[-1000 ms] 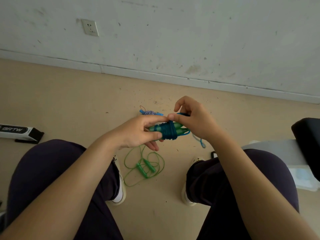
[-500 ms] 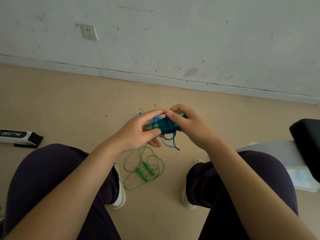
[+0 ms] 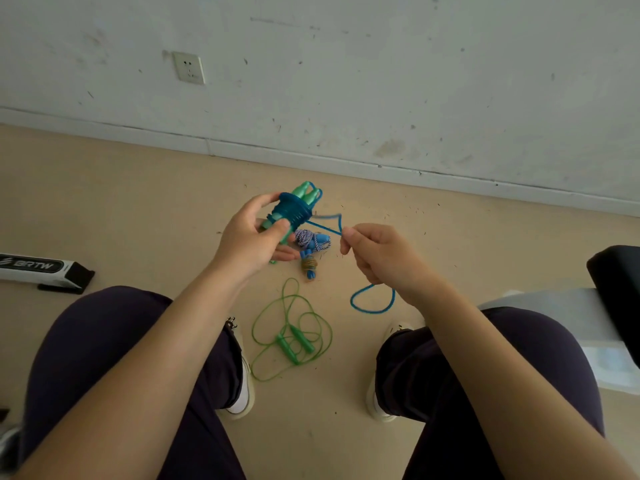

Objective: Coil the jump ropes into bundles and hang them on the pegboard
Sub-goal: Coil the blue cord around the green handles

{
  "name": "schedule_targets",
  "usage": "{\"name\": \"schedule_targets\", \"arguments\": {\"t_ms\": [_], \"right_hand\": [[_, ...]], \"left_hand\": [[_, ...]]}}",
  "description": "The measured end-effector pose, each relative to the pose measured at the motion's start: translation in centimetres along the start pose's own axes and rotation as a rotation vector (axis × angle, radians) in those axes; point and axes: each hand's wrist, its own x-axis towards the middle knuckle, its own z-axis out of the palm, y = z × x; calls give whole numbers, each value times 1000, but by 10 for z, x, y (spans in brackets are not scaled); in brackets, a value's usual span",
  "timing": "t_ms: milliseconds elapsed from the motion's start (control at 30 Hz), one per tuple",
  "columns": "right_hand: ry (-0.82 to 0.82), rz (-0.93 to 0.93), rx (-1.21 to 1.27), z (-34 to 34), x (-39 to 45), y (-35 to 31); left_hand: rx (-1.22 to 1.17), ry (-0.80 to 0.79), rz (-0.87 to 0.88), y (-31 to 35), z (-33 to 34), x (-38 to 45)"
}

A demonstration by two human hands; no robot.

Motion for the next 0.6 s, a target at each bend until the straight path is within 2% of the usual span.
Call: {"name": "schedule_targets", "arguments": {"t_ms": [67, 200, 300, 400, 500, 600], "right_hand": [[24, -22, -88, -1, -1, -2], [42, 27, -111, -7, -1, 0], [83, 30, -226, -17, 1, 6], [131, 102, -217, -26, 4, 13], [80, 172, -268, -31, 4, 17], [31, 137, -451, -28, 3, 20]], "left_hand": [[20, -1, -13, -3, 1, 2], [2, 3, -10, -6, 1, 3], [-19, 52, -13, -7, -3, 6], [-37, 60, -11, -8, -5, 6], [-9, 17, 5, -7, -2, 4], [-77, -118, -24, -5, -1, 1]]}}
